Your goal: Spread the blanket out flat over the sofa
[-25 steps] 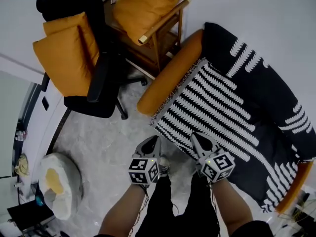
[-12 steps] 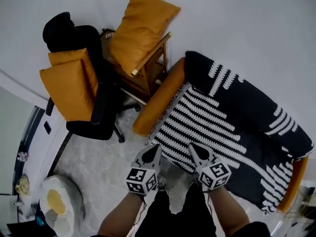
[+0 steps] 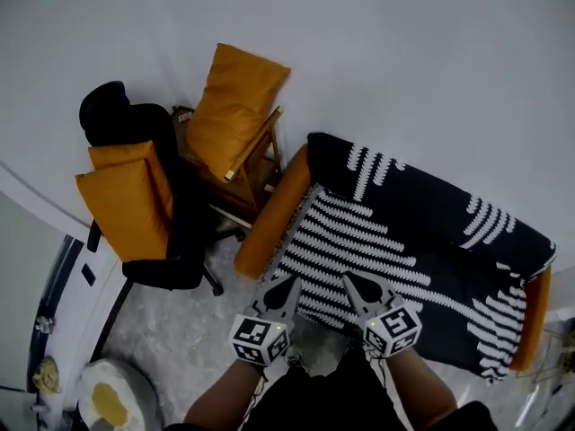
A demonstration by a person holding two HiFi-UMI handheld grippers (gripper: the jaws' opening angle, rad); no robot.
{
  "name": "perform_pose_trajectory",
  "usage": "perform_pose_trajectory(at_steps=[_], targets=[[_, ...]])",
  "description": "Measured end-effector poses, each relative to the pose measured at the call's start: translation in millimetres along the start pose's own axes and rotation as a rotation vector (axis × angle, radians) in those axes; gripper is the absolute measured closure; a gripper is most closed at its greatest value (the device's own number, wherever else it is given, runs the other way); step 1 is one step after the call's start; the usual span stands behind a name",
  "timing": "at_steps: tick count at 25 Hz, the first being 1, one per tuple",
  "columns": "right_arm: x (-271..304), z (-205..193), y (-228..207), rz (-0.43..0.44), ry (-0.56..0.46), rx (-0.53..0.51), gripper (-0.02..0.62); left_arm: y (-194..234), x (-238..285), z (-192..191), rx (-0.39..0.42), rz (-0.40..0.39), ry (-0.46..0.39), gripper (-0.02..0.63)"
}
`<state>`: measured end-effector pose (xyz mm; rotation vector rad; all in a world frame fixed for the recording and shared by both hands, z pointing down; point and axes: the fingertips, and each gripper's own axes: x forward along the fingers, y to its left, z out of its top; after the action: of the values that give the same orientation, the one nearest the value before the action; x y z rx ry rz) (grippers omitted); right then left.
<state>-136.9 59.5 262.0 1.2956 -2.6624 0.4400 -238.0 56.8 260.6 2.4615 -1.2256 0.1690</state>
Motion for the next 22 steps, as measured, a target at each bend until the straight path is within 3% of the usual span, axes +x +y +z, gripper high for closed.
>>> perform_pose_trajectory(at_steps=[10,22], targets=[[-34.1,30.9,-10.0,-0.137,-0.057,-0.020,0.592,-24.0,-2.8,22.0,0.055,-0.097,-0.018,0.600],[-82.4,7.9,3.8,-0.333,-0.071,0.063,0.592,-48.2,-18.8,8.3,0.099,-0.277,0.031,0.601]])
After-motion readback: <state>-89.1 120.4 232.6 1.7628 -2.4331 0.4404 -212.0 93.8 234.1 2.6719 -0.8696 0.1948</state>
